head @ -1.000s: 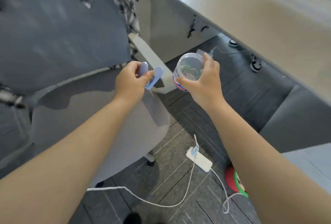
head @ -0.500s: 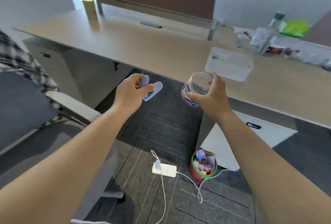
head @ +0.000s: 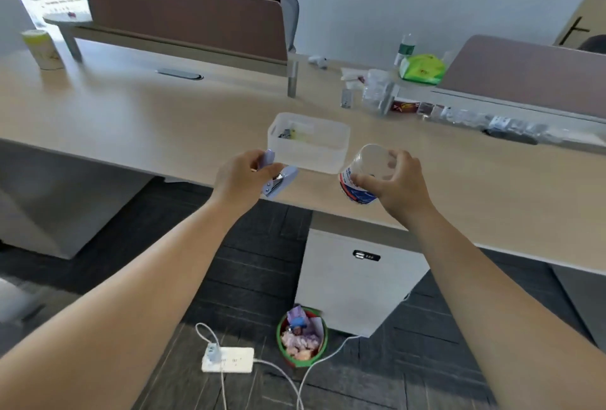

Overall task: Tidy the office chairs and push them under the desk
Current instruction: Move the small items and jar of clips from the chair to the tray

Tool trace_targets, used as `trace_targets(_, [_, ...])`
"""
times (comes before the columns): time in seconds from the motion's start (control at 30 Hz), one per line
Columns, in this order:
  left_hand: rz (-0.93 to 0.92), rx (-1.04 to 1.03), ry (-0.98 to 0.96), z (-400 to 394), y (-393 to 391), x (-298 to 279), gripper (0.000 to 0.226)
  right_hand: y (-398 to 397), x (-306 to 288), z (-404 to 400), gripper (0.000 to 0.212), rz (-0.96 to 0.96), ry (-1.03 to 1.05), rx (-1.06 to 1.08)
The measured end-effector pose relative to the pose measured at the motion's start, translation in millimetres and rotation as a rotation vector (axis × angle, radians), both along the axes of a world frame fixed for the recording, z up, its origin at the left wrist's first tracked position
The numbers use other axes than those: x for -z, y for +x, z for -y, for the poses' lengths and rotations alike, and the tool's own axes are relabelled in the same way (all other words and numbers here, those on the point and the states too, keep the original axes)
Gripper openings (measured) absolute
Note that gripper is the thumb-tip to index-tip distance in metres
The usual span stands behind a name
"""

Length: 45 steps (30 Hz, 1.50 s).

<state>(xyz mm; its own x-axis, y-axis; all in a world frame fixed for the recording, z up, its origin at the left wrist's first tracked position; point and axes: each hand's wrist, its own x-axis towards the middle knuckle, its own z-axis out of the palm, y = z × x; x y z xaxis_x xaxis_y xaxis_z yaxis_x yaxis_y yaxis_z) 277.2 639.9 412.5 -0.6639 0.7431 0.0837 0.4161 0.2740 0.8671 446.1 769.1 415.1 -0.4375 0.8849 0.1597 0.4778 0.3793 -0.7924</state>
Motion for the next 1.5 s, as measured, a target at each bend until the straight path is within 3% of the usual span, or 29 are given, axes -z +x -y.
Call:
trace_targets(0.17, [-0.004, -0.026, -0.024, -54.9, 11.2, 3.5, 0.024, 14.0, -0.2, -68.3, 0.067, 0.039, 0.007, 0.001])
trace_targets(0.37, [-0.107, -0.066, -0.087, -102.7, -11.9, 8.2, 0.025, -4.7, 8.3, -116.8, 0.063, 0.059, -0.026, -0.028])
trace_targets(0.67, [-0.101, -0.079, -0.056, -185.5, -71.3, 13.6, 0.028, -51.6, 21.9, -181.5, 0.067, -0.013, -0.057, -0.007])
trace_targets(0.83, [-0.149, 0.061, -0.149, -247.6, -127.5, 33.5, 0.006, -101.2, 38.8, -220.3, 0.066, 0.018, -0.074, 0.036])
trace_targets(1.03, [-0.342, 0.335, -0.422, -319.5, -177.7, 58.6, 0.029, -155.5, 54.8, -261.7, 0.060, 0.042, -0.088, 0.044])
trace_targets(1.1, [-0.424, 0.385, -0.494, -341.3, -180.0, 67.3, 0.027, -160.3, 58.4, -272.1, 0.061, 0.050, -0.082, 0.067])
trace_targets(1.2, [-0.460, 0.512, -0.533, -368.8, -171.5, 81.2, 0.016, -156.5, 64.1, -286.8, 0.062, 0.065, -0.077, 0.108])
trace_targets(1.33, [-0.531, 0.651, -0.579, -394.3, -161.4, 108.1, 0.031, -143.9, 71.0, -299.1, 0.064, 0.084, -0.090, 0.170])
trace_targets(1.43, [-0.532, 0.681, -0.605, -403.4, -159.2, 122.9, 0.010, -139.6, 75.9, -301.1, 0.060, 0.083, -0.092, 0.186])
trace_targets(1.5, [-0.504, 0.662, -0.610, -404.7, -159.4, 126.8, 0.022, -140.4, 78.8, -301.6, 0.056, 0.083, -0.088, 0.183])
